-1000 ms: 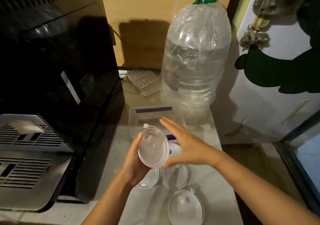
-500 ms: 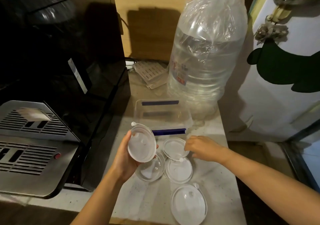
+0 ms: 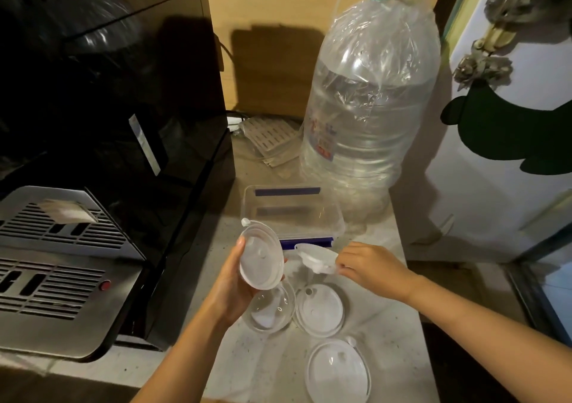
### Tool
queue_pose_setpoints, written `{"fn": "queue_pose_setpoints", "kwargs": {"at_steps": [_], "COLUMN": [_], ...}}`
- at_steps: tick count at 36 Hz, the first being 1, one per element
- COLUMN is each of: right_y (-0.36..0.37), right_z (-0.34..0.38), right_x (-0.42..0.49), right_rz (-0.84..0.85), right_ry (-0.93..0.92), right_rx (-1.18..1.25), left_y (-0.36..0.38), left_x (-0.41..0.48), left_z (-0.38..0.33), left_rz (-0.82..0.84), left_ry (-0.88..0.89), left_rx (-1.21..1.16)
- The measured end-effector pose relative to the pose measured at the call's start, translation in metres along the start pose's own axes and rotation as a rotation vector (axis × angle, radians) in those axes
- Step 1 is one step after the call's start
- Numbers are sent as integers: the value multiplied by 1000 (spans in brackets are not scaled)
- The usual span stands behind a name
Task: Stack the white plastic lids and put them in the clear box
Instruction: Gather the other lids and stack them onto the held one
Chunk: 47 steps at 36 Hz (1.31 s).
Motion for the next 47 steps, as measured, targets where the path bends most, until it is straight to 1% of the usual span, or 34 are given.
{"fn": "queue_pose_setpoints", "kwargs": {"at_steps": [2,5,8,12,14,17,24,32,47], "right_y": [-20,-51,-78,-102,-106,-107,-98,-85,-49], "right_z": [0,-3,7,29,39,53,67,77,77], "right_x": [-8,-19,-25,-25,-22,-15,5,14,27], "right_rz": [-40,-165,-300,-444,-501,-525,-414,-244,140], "right_ry": [49,121,129,107,97,74,57,-1,42], "right_rx": [141,392,621,711,730,758,839,1055,1126], "left_y": [1,4,14,33,46,58,54,50,53], "left_x": [3,6,9,11,12,12,18,22,22], "left_z": [-2,-6,-11,-18,-23,-30,-30,-27,-19], "left_rz": [-2,5,20,70,133,204,232,255,316], "left_ry": [18,44,70,126,159,213,212,195,146], "left_rx": [-6,11,99,198,225,242,225,255,347]}}
Point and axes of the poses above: each hand's wrist, its own x-axis towards the middle knuckle, its own y-axis out of the palm, z = x × y, the point moved 10 cm from there along x, towards the middle knuckle, and after that the axes turned 7 degrees about z, right-handed, at the moved point
